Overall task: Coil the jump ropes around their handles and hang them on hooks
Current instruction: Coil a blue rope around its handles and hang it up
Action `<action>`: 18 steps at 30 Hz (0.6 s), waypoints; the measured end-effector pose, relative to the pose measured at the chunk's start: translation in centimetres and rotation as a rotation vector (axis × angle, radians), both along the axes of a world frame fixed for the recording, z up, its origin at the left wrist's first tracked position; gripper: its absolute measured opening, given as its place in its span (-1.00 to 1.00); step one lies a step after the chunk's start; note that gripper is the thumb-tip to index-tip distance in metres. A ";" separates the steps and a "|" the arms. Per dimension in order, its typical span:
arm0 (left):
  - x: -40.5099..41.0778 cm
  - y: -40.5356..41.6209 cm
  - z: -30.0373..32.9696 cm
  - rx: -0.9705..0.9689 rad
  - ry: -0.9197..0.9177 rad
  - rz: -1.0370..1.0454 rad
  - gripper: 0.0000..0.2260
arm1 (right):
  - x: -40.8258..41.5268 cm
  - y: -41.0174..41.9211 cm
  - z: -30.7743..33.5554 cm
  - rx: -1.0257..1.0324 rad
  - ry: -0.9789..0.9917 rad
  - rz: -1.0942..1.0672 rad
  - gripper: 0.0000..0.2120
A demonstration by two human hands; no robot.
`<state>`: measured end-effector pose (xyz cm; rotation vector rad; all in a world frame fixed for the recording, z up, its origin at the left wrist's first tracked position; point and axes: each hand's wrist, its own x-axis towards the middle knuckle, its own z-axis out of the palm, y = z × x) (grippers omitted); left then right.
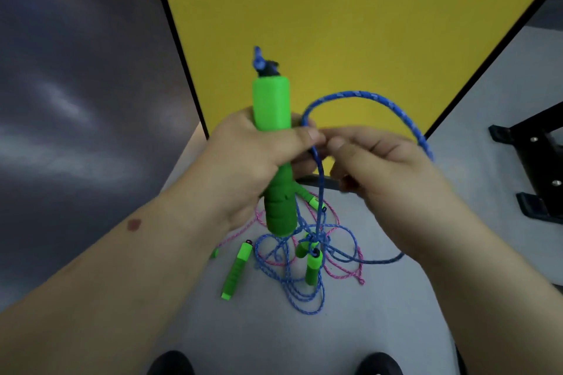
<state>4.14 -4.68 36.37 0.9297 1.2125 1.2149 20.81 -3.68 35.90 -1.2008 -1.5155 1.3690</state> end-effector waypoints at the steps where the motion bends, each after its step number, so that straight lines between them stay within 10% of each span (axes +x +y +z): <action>1: -0.2 0.2 0.3 0.005 -0.076 0.035 -0.95 | 0.1 0.0 -0.4 -0.007 -0.110 0.056 -0.80; 6: -1.3 0.7 1.1 0.036 -0.324 0.117 -0.98 | -0.3 -0.3 -1.1 0.078 -0.240 0.071 -0.88; 13: -1.2 -0.1 -0.7 -0.024 0.380 -0.242 -0.84 | -0.2 0.0 0.8 0.059 0.318 -0.043 -0.85; 18: -0.9 0.0 0.5 -0.044 0.047 -0.028 -0.95 | -0.2 0.1 -0.1 -0.026 0.251 -0.049 -0.83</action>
